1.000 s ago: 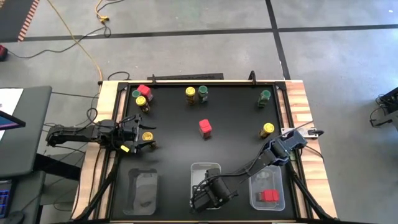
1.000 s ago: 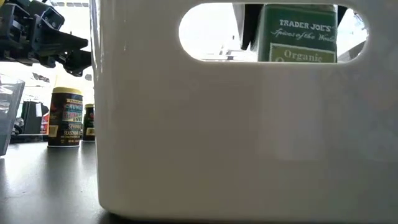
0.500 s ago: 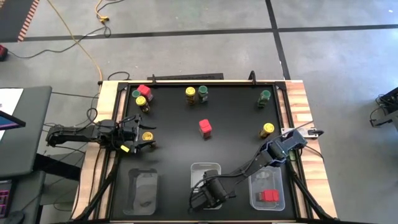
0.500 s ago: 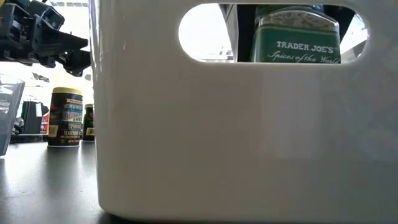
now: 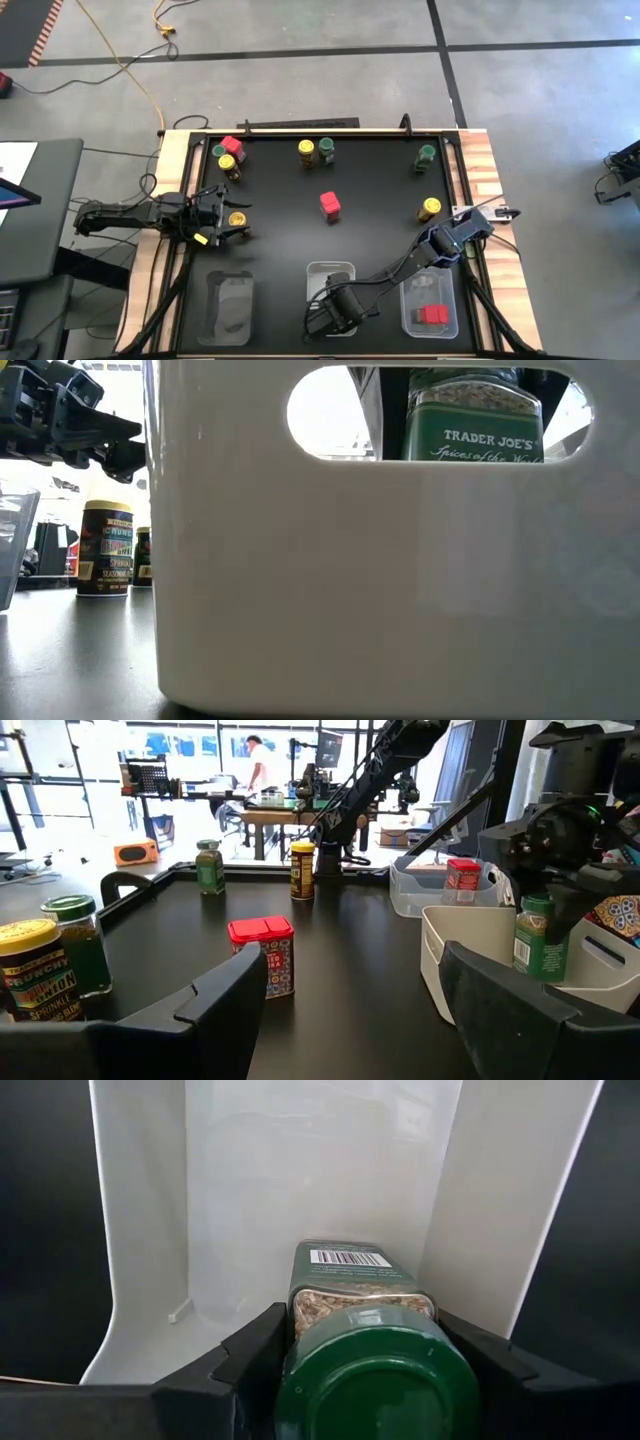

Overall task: Sort spices by type
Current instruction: Put the bottom center green seasoning bottle into the white bin

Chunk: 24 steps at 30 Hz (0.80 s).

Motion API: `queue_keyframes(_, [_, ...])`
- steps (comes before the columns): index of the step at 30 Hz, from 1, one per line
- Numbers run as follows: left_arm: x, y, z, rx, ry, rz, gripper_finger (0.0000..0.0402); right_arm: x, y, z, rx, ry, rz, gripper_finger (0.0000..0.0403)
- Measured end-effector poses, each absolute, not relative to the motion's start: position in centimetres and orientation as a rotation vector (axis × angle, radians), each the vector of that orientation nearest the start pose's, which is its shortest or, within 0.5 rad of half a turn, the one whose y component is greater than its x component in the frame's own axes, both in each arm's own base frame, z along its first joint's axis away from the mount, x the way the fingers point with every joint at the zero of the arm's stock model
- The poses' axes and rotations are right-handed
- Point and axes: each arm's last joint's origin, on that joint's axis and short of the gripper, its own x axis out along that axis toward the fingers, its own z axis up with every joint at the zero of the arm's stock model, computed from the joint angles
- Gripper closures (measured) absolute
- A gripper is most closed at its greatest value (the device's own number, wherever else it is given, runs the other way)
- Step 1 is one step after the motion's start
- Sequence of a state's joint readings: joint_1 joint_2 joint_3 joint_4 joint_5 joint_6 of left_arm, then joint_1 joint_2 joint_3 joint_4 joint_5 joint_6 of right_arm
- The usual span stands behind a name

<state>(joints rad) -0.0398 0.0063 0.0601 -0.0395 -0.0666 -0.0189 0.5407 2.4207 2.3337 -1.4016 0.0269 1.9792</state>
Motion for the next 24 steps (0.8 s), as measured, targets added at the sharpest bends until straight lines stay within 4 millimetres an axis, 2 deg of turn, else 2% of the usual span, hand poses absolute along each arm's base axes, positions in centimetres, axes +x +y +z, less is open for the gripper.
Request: queue_keyframes(24, [9.41,-0.18,17.96,-0.02,-0.015,0.027,0.0121,40.8,24.41,21.98,1.149,1.223,-1.033,0.0162])
